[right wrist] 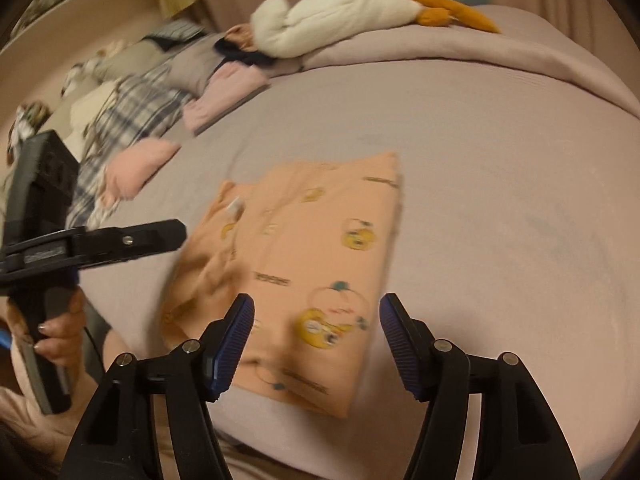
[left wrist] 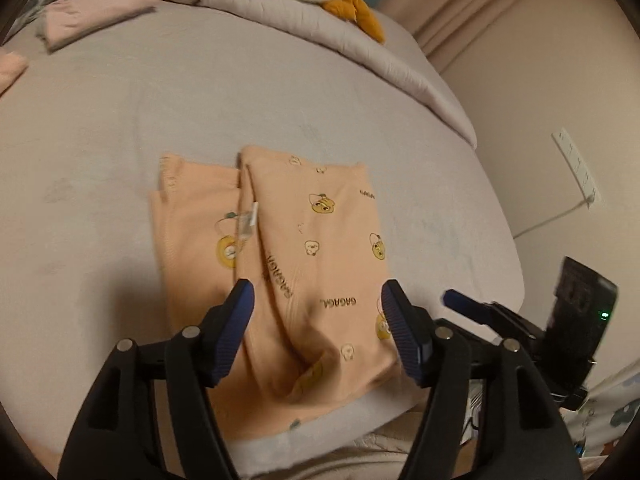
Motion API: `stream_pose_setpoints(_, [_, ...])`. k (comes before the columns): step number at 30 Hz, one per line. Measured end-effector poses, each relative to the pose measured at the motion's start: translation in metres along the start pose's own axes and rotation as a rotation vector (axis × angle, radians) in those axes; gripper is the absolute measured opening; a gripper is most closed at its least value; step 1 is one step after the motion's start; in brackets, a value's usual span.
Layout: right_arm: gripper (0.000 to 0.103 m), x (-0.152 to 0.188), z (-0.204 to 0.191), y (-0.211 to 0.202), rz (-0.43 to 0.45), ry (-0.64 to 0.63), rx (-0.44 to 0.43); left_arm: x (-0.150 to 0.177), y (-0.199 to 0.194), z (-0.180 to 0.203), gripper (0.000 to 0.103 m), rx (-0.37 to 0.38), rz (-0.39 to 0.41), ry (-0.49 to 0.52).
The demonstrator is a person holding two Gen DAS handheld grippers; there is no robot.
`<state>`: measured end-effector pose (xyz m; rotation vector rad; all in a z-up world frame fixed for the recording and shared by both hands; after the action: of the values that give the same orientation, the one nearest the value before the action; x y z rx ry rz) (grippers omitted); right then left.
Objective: Fold small clothes
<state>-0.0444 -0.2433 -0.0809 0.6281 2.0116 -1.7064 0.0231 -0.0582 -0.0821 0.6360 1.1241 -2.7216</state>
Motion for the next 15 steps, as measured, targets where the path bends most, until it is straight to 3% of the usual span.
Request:
stream_pose_setpoints(3, [0.065, 0.004, 0.012, 0.001, -0.009, 0.034, 0.049, -0.004, 0.022, -0.014, 0.066, -0.119, -0.045, -0.023])
stream_pose_setpoints(8, [0.065, 0.010, 0.025, 0.007, -0.033, 0.086, 0.075, 0.000, 0.043, -0.028, 0.063, -0.045, -0.093, -0.103])
stream_pose_setpoints(11, [0.065, 0.012, 0.028, 0.012, -0.042, 0.094, 0.098, -0.002, 0.053, -0.030, 0.043, -0.018, -0.101, -0.122])
stream_pose_setpoints(13, [0.065, 0.011, 0.029, 0.014, -0.049, 0.100, 0.098, -0.004, 0.058, -0.032, 0.023, -0.016, -0.094, -0.124])
stream_pose_setpoints(15, [0.065, 0.012, 0.033, 0.015, -0.051, 0.108, 0.099, -0.003, 0.060, -0.034, 0.012, -0.021, -0.083, -0.131])
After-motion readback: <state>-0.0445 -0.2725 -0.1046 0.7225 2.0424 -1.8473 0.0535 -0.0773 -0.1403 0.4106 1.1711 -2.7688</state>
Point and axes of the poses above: each gripper's, at about its wrist camera, not at the fingertips, and y roughly the way its jaws point, z to its right, x to its underside, the point moved 4 cm from there along y, roughly the way its jaws point, and after that the axes turned 10 degrees about x, right-handed, at the moved point
